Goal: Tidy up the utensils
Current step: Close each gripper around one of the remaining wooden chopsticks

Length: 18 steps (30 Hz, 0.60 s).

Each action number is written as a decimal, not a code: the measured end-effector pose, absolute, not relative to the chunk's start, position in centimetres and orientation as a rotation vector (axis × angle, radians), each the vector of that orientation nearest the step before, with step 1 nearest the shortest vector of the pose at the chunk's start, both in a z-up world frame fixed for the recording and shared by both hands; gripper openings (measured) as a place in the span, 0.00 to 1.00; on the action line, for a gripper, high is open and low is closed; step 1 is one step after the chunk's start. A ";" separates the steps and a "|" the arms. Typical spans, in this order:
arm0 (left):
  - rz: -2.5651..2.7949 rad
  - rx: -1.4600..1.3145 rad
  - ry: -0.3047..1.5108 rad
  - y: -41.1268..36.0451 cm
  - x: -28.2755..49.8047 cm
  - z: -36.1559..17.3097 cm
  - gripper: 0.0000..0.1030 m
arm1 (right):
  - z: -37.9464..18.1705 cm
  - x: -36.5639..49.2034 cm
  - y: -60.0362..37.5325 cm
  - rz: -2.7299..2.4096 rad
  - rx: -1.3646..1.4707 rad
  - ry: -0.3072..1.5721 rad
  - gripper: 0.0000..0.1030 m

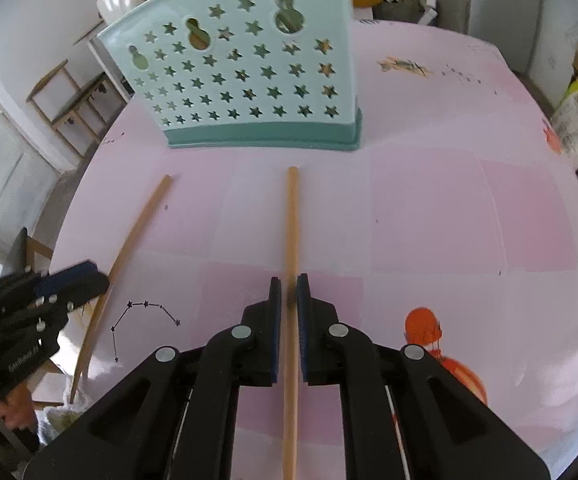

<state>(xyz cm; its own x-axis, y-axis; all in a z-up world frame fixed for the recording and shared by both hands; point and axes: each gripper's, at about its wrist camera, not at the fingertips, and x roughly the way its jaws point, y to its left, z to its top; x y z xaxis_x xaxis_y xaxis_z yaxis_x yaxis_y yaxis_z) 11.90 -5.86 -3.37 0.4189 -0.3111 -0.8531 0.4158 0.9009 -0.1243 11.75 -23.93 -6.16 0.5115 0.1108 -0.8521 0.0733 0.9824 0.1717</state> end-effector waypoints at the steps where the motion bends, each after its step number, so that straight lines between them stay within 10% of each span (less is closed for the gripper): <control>1: -0.456 0.119 1.040 -6.1 12.2 -3.3 0.18 | -6.1 11.9 -23.9 0.021 0.188 1.034 0.13; 18: -0.404 0.259 1.023 -10.3 15.8 -4.6 0.14 | -6.4 14.6 -22.3 0.012 0.131 1.036 0.13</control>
